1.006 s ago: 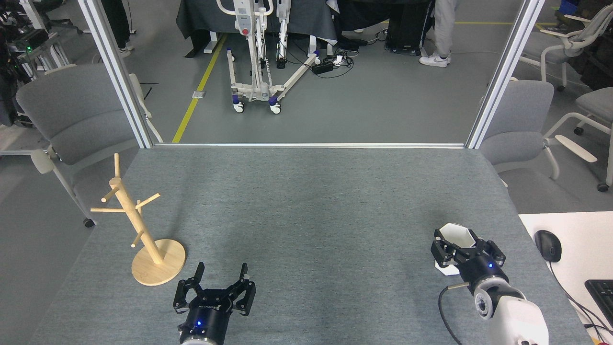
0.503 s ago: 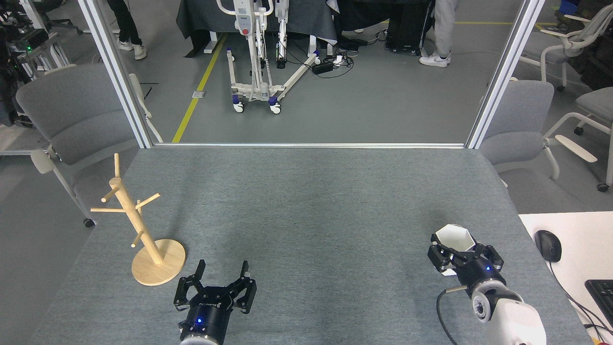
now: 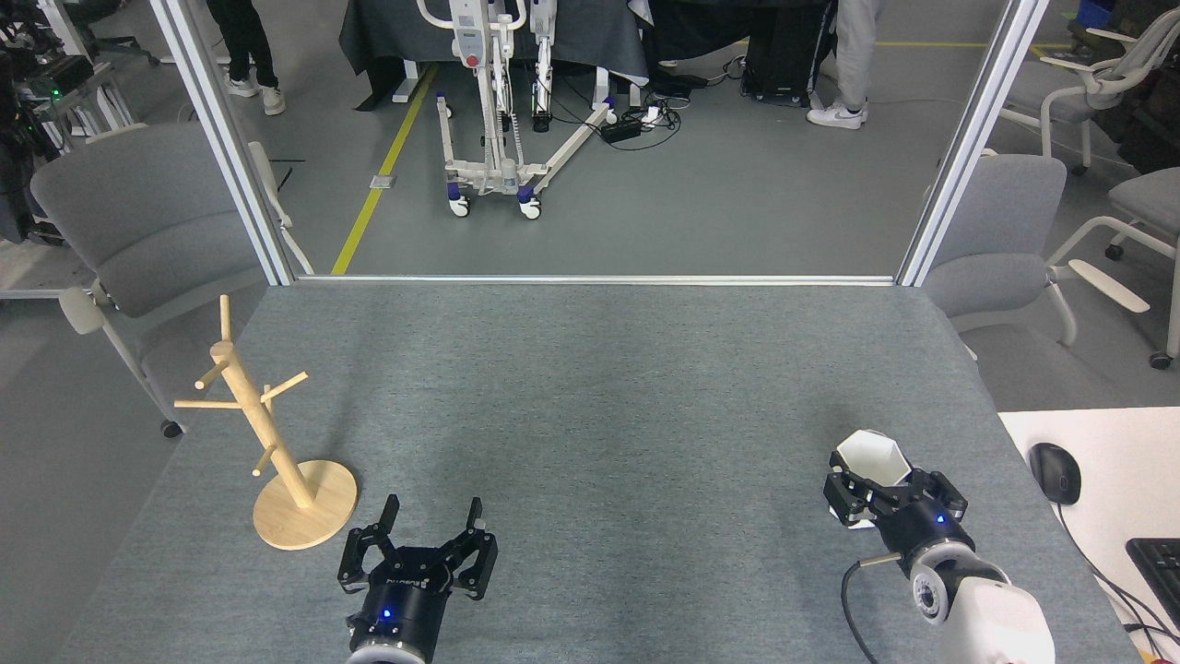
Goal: Hang cup on storage rack
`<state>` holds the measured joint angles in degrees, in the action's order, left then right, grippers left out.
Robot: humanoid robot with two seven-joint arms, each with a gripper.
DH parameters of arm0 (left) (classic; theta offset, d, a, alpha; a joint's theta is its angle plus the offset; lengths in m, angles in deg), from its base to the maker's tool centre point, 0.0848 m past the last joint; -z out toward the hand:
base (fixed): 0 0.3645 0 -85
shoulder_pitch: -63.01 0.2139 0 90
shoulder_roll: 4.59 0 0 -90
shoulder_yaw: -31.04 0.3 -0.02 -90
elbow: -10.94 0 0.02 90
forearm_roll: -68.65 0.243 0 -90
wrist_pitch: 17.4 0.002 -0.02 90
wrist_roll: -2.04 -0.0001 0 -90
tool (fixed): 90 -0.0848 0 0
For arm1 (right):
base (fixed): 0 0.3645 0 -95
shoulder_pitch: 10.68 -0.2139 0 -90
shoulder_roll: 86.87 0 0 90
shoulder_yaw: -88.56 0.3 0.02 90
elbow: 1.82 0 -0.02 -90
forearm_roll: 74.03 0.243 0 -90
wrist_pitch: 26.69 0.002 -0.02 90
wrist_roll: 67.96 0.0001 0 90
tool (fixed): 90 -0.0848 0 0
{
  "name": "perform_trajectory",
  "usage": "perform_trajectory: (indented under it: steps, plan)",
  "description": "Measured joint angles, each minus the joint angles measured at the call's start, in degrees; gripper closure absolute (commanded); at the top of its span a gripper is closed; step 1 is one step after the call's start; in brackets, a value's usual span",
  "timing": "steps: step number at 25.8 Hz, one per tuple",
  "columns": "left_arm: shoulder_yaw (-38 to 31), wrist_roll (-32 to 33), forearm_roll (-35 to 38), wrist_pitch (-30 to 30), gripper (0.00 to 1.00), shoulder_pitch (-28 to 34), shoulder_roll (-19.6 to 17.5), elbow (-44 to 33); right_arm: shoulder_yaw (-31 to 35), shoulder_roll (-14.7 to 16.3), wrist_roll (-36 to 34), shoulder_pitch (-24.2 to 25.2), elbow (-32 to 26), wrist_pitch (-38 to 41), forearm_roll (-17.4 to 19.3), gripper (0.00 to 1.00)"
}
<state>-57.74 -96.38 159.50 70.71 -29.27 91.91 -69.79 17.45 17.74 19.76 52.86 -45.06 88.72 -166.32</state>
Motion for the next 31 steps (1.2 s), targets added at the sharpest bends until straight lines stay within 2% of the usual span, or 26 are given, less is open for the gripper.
perform_trajectory:
  steps: [6, 10, 14, 18, 24, 27, 31]
  plan:
    - [0.12, 0.0, 0.02, 0.07, 0.0, 0.12, 0.0, -0.15, 0.21, 0.06, 0.11, -0.39, -0.44, 2.29, 0.79, 0.82]
    - [0.22, -0.41, 0.02, 0.08, 0.0, 0.18, -0.14, -0.55, 0.46, 0.17, 6.48, -1.76, -3.64, 1.87, 2.19, 0.84]
    - [1.18, -1.14, 0.05, -0.39, 0.01, 0.67, -0.55, -2.52, 0.64, 0.02, 16.73, -2.62, -12.78, -1.64, 3.77, 0.83]
    - [3.52, -1.33, 0.36, -2.07, 0.01, 2.44, -0.89, -5.7, 0.6, -0.57, 27.26, -2.14, -25.73, -6.76, 6.54, 0.83]
    - [9.81, -1.41, 2.2, -3.85, 0.01, 4.71, -1.51, -8.29, -1.38, -4.89, 37.85, 1.24, -43.16, -15.97, 8.49, 0.83]
    - [13.18, -1.41, 5.51, -3.91, 0.01, 4.74, -1.59, -8.42, -5.25, -6.29, 42.57, 2.16, -48.63, -21.59, 8.63, 0.83]
    - [16.33, -0.9, 8.86, -3.81, 0.01, 2.18, -1.22, -7.22, -12.54, -6.77, 45.86, 2.46, -51.99, -31.42, 8.36, 0.84]
